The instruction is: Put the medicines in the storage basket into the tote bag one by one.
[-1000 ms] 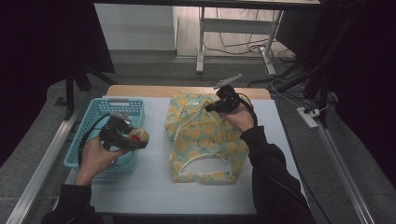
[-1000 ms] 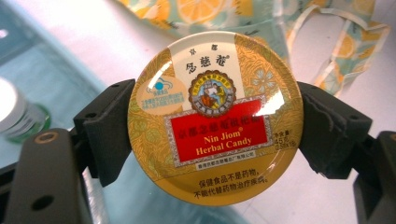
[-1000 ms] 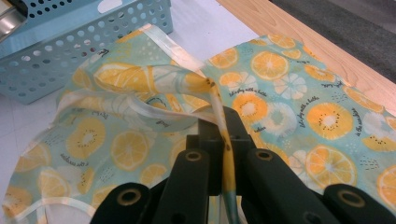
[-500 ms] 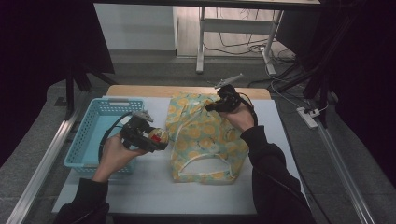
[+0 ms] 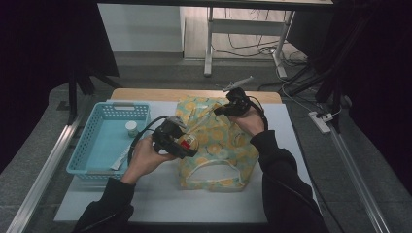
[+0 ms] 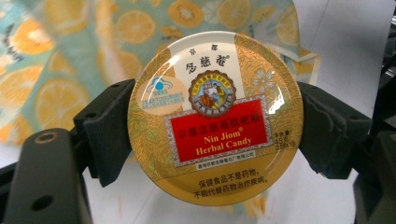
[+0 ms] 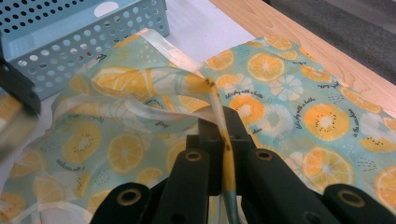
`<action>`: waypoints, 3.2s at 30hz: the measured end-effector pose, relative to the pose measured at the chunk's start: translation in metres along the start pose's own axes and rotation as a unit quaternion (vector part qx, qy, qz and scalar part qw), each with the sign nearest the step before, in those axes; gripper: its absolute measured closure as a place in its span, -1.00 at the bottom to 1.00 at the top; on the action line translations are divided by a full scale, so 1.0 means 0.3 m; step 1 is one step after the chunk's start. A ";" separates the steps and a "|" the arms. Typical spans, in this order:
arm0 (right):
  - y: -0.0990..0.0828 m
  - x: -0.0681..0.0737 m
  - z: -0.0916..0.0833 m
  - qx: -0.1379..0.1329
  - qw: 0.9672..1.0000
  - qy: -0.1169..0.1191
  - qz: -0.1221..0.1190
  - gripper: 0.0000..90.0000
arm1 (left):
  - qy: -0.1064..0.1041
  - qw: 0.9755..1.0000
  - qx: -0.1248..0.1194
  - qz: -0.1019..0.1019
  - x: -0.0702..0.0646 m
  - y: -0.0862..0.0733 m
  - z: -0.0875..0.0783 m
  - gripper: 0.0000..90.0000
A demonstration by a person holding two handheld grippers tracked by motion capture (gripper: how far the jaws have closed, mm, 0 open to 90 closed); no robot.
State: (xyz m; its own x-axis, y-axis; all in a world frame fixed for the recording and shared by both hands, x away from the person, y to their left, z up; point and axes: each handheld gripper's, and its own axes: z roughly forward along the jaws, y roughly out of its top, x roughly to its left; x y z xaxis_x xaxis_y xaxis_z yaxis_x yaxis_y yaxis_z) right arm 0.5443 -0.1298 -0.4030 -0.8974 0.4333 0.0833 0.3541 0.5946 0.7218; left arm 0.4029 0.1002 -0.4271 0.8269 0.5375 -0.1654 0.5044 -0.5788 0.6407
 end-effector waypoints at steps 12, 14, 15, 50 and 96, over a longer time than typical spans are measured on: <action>-0.006 -0.008 0.008 0.001 1.000 0.001 0.000 0.99 | -0.015 1.000 0.003 0.015 0.006 0.094 0.127 -0.55; -0.006 -0.009 0.008 0.000 1.000 0.001 0.001 0.99 | -0.014 1.000 0.003 0.014 0.011 0.104 0.147 -0.55; -0.006 -0.010 0.008 0.001 1.000 0.000 0.001 0.99 | -0.011 1.000 0.003 0.013 0.015 0.109 0.158 -0.55; -0.029 -0.064 0.078 0.016 1.000 -0.022 0.008 0.98 | 0.063 0.998 0.028 -0.001 0.176 0.137 0.438 -0.55; -0.049 -0.064 0.081 0.014 1.000 -0.020 0.011 0.98 | -0.019 0.998 -0.054 -0.018 0.110 0.106 0.263 -1.00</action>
State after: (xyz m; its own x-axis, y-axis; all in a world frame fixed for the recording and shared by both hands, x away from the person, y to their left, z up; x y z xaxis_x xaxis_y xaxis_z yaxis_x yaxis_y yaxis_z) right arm 0.5628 -0.1305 -0.4319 -0.8778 0.4736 0.0713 0.3822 0.6031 0.7002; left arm 0.4659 0.0511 -0.4712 0.8181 0.5326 -0.2169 0.5065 -0.4889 0.7102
